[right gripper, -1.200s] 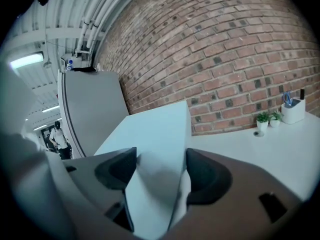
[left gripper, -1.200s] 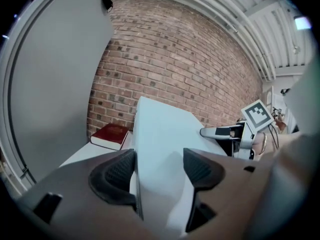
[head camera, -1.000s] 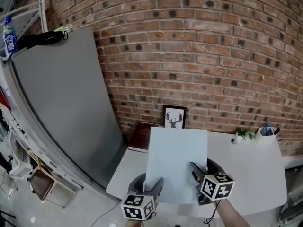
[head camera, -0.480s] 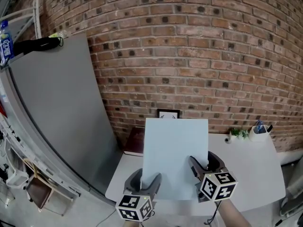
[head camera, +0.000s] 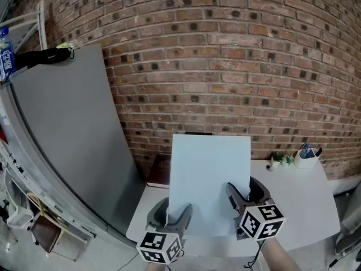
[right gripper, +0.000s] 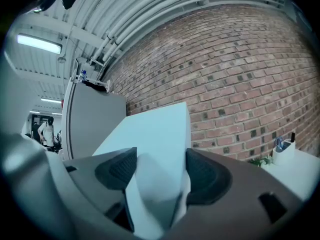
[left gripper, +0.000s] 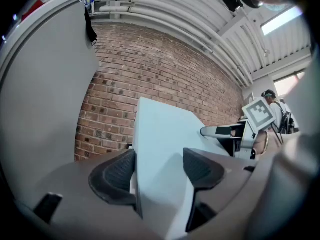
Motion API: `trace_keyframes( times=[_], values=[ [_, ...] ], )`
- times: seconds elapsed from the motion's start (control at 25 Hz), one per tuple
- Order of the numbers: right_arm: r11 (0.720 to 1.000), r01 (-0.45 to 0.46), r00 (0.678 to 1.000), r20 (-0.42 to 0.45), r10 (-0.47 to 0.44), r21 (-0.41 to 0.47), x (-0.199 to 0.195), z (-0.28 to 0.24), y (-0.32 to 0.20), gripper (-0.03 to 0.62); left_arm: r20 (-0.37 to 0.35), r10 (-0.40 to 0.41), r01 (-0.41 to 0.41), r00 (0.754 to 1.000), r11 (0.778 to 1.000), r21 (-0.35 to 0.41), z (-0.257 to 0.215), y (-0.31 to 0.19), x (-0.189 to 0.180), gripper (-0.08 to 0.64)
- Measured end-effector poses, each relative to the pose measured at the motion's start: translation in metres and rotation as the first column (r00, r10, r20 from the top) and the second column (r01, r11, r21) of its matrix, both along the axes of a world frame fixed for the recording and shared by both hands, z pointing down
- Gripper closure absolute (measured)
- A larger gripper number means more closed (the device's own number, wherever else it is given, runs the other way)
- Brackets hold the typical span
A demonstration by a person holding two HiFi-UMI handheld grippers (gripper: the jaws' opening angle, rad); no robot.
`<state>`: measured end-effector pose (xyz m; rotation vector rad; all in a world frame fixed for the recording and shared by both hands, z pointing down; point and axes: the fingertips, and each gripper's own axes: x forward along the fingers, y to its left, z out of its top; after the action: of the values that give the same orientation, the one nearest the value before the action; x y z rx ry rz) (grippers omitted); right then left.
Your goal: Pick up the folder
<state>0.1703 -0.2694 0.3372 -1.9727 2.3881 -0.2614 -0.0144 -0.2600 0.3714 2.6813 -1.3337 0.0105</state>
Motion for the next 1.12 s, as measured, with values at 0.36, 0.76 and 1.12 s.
trace_keyframes(
  times=[0.36, 0.76, 1.12],
  values=[
    [1.0, -0.013, 1.0, -0.008, 0.013, 0.005, 0.002, -0.003, 0.006, 0.285, -0.01, 0.011, -0.011, 1.0, 1.0, 0.013, -0.002, 0.004, 0.003, 0.265],
    [1.0, -0.027, 0.999, -0.024, 0.028, 0.014, 0.007, -0.006, 0.009, 0.291, -0.017, 0.022, -0.021, 1.0, 1.0, 0.015, -0.003, 0.004, 0.008, 0.265],
    [0.999, -0.032, 0.999, -0.024, 0.032, 0.021, 0.012, -0.007, 0.007, 0.291, -0.017, 0.023, -0.022, 1.0, 1.0, 0.017, -0.004, 0.003, 0.012, 0.265]
  ],
)
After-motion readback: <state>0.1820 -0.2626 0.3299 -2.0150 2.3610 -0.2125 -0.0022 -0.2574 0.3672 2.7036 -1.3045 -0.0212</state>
